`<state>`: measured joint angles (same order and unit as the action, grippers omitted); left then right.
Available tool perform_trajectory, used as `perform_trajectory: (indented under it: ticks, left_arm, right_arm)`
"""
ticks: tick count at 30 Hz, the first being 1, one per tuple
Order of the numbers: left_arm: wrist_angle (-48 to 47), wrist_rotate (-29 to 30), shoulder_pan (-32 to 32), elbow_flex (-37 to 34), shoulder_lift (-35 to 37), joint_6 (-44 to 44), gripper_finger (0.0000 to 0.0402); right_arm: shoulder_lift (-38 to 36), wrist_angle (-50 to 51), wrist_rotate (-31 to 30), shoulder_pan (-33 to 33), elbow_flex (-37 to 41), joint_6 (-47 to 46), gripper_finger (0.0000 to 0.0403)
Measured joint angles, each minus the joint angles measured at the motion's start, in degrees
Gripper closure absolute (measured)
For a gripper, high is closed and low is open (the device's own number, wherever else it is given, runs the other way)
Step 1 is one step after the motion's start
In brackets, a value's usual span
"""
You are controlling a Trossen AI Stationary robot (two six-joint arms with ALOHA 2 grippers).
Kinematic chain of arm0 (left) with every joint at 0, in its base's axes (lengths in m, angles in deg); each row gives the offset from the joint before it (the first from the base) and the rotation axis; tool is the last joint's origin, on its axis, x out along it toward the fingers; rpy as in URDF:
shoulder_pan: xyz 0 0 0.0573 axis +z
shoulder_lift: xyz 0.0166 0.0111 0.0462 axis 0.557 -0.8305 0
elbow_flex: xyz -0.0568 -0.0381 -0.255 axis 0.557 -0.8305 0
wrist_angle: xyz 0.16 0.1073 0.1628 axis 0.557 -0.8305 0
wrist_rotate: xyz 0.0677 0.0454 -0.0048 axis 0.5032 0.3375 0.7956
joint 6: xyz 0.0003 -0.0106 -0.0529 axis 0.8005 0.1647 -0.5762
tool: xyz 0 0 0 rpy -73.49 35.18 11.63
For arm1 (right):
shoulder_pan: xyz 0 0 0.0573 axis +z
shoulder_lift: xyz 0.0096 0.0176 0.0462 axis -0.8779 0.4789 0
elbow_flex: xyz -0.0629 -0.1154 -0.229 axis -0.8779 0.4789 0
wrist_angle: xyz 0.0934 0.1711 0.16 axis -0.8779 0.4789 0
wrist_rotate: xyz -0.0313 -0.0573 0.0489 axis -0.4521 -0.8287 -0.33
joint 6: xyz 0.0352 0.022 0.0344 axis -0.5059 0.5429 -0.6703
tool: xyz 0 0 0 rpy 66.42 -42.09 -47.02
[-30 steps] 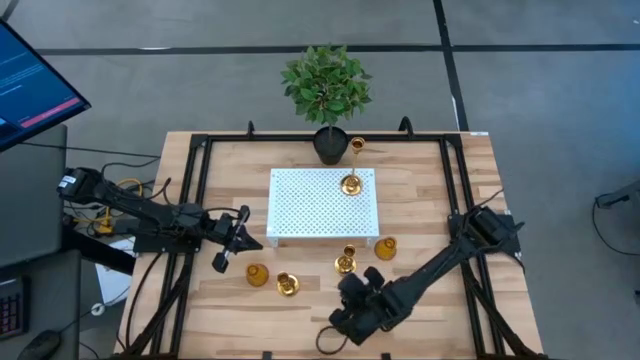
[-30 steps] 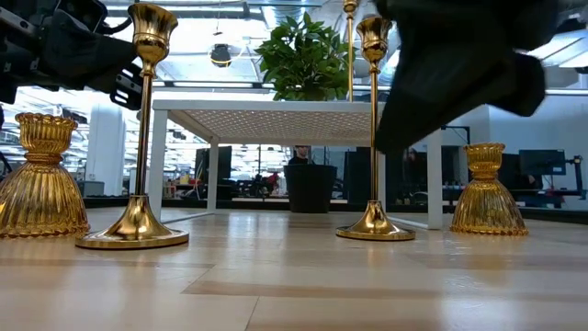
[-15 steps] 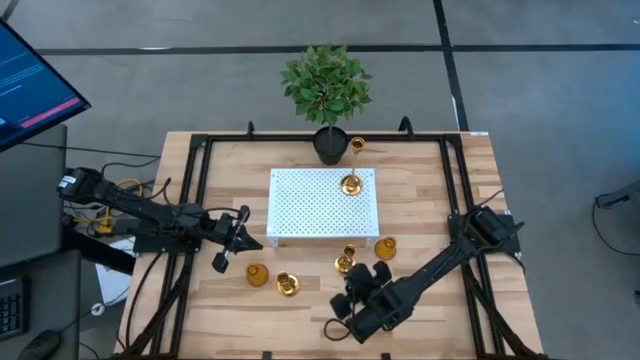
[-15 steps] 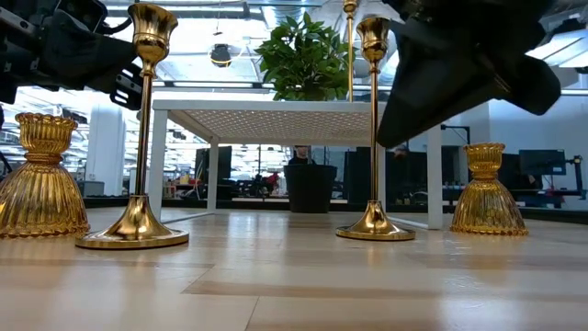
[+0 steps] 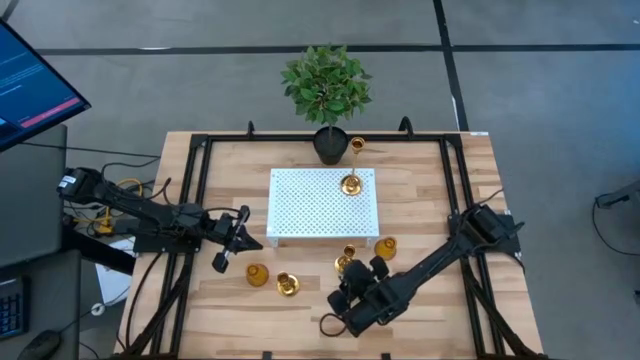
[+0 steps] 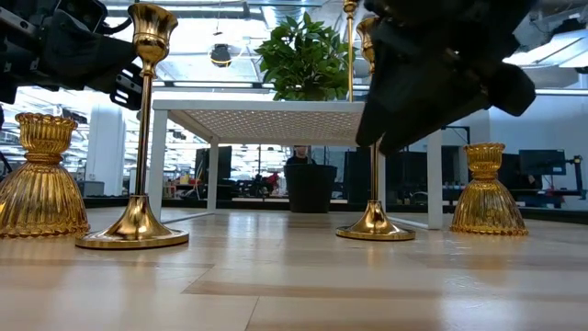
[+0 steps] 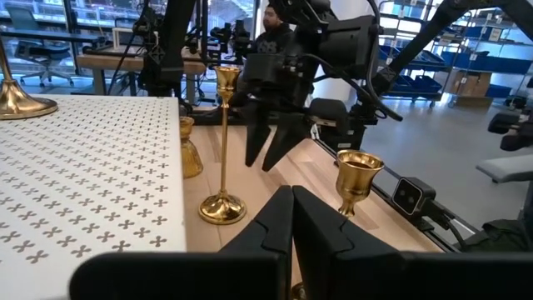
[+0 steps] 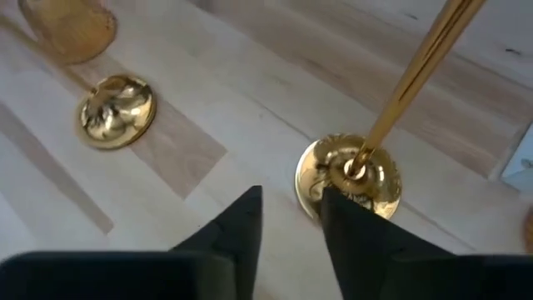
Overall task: Pick & Place candle stick holders
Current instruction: Put the right gold candle holder on the shelf
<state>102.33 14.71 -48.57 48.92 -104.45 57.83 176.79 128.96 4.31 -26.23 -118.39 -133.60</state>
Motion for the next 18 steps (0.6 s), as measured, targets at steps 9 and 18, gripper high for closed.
perform_trajectory:
  ticks: [9, 18]
  left_arm:
    - [0.0, 0.0, 0.0, 0.0, 0.0, 0.0, 0.0394]
    - [-0.1, 0.0, 0.0, 0.0, -0.1, 0.0, 0.0394]
  right_arm:
    - [0.0, -1.7, -0.1, -2.8, 4.8, -3.3, 0.0239]
    - [0.0, -5.5, -3.9, -2.7, 6.6, -3.0, 0.0266]
